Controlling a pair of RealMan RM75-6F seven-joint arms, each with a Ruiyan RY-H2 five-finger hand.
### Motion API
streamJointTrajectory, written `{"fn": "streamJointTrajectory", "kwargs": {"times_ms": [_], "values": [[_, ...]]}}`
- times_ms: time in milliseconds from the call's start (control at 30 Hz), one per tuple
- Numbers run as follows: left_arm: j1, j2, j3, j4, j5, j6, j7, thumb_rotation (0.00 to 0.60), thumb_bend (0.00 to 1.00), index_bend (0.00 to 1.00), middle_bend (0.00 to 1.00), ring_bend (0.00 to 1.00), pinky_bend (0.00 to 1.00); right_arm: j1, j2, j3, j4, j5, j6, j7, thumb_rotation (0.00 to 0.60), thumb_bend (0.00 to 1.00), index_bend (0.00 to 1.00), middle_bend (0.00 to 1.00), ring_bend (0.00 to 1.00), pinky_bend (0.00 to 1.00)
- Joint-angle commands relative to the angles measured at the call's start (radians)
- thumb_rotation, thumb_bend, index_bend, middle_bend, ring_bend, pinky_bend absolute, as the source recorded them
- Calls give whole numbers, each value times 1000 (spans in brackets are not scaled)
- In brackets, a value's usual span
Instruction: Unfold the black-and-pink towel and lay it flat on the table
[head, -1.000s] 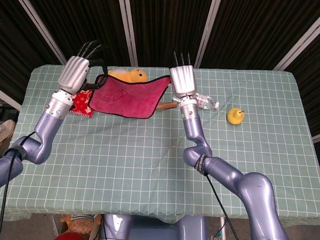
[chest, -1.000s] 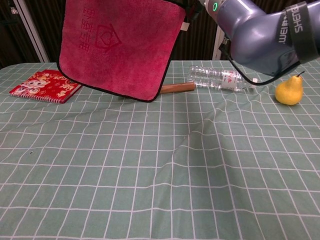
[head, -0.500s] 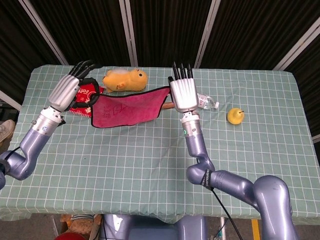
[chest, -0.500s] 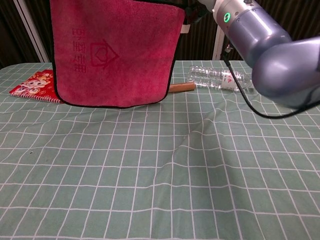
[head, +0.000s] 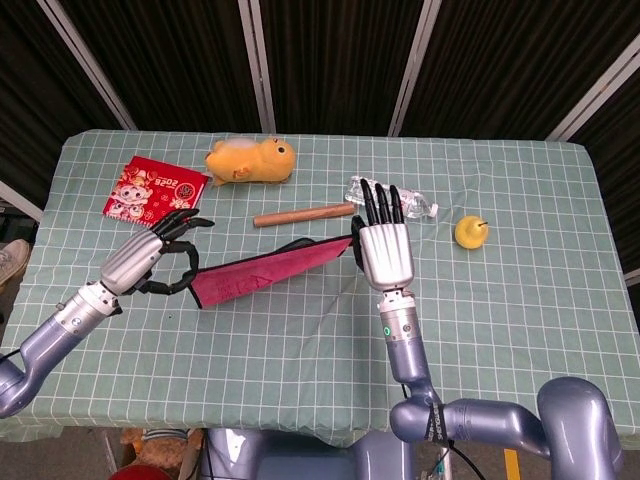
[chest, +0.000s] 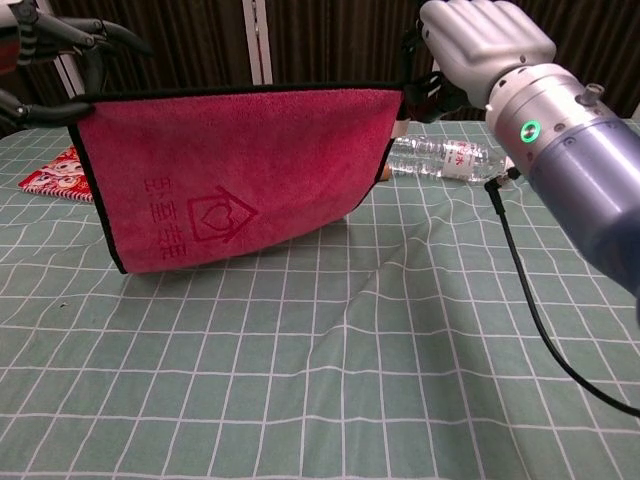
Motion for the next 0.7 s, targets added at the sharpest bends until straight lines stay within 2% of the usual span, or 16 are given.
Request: {"fn": "streamJointTrajectory", "kwargs": {"times_ms": [33, 267, 567, 700], "values": [[9, -21, 25, 7, 28, 13, -1, 600, 478, 709, 132, 0, 16, -23, -5, -20, -6, -17, 12, 3, 600, 573, 569, 29, 0, 0], [4, -46, 67, -14, 73, 18, -52, 600, 478, 706, 132, 0, 16, -74, 2, -38, -9, -29, 20, 16, 600, 574, 569, 30, 0, 0], [-13, -79, 99, -32, 114, 9, -42, 600, 479, 703, 133, 0, 16, -144, 15, -69, 22, -38, -5, 73, 600, 573, 569, 29, 0, 0], [-18, -91, 112, -39, 122, 1, -42, 600, 477, 661, 133, 0, 16, -163, 17, -77, 43, -41, -25, 98, 600, 574, 548, 29, 0, 0]]}}
